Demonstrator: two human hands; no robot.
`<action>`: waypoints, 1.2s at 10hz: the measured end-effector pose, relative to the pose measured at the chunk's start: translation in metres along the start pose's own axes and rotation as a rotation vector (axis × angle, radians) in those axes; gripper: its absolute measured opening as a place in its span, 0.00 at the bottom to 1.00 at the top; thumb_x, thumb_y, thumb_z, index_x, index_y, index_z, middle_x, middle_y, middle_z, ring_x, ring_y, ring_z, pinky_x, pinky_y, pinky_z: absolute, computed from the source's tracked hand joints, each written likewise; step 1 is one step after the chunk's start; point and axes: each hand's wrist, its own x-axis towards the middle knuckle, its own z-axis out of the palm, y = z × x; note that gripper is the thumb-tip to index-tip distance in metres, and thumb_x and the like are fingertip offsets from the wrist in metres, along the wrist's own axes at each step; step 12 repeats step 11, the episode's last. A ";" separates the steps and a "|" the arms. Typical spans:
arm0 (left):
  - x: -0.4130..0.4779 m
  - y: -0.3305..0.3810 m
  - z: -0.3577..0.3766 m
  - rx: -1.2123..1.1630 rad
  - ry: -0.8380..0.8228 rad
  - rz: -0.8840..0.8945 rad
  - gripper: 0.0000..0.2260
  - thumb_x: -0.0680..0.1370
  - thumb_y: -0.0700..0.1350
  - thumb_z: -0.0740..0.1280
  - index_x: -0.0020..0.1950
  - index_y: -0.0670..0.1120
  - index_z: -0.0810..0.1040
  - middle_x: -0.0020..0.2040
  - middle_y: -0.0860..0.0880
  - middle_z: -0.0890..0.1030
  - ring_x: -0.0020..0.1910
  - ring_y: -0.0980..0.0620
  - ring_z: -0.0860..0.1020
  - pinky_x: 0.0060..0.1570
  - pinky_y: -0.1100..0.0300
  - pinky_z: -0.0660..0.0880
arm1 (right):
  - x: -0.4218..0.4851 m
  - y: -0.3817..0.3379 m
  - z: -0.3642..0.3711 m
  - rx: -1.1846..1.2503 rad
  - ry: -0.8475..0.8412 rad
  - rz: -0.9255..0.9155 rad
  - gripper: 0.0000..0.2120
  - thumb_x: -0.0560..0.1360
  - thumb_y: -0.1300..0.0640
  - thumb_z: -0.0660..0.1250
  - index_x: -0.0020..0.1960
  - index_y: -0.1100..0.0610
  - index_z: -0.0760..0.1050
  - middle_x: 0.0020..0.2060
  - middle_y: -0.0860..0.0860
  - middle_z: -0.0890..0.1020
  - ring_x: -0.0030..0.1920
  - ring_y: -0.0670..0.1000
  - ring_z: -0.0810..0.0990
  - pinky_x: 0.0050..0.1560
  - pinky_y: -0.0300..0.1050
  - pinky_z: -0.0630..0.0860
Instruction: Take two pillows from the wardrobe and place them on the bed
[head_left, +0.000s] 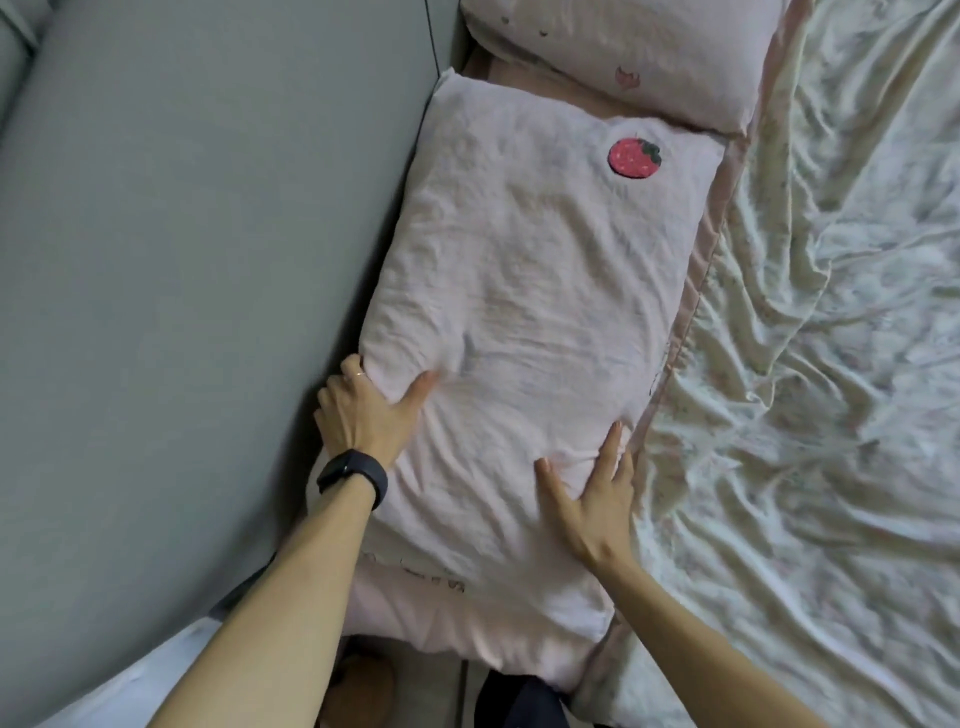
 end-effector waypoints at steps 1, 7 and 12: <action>-0.006 0.003 -0.005 0.000 0.120 0.024 0.41 0.66 0.74 0.68 0.61 0.40 0.70 0.55 0.37 0.79 0.54 0.36 0.76 0.52 0.45 0.71 | 0.001 -0.004 -0.002 0.059 -0.070 -0.058 0.56 0.69 0.25 0.66 0.80 0.40 0.33 0.81 0.44 0.38 0.80 0.43 0.37 0.78 0.48 0.44; -0.065 -0.016 0.065 0.173 -0.015 0.447 0.31 0.79 0.66 0.52 0.81 0.60 0.51 0.83 0.49 0.49 0.81 0.42 0.44 0.71 0.25 0.48 | 0.001 0.016 -0.003 -0.646 -0.071 -0.399 0.39 0.77 0.25 0.47 0.81 0.39 0.36 0.80 0.49 0.33 0.80 0.57 0.31 0.78 0.68 0.44; -0.060 -0.014 0.067 0.227 -0.064 0.403 0.31 0.79 0.68 0.46 0.81 0.62 0.45 0.83 0.51 0.43 0.81 0.45 0.40 0.72 0.26 0.46 | 0.011 -0.088 -0.118 -0.457 -0.393 -0.378 0.27 0.81 0.38 0.59 0.76 0.47 0.67 0.77 0.48 0.68 0.75 0.52 0.68 0.72 0.48 0.66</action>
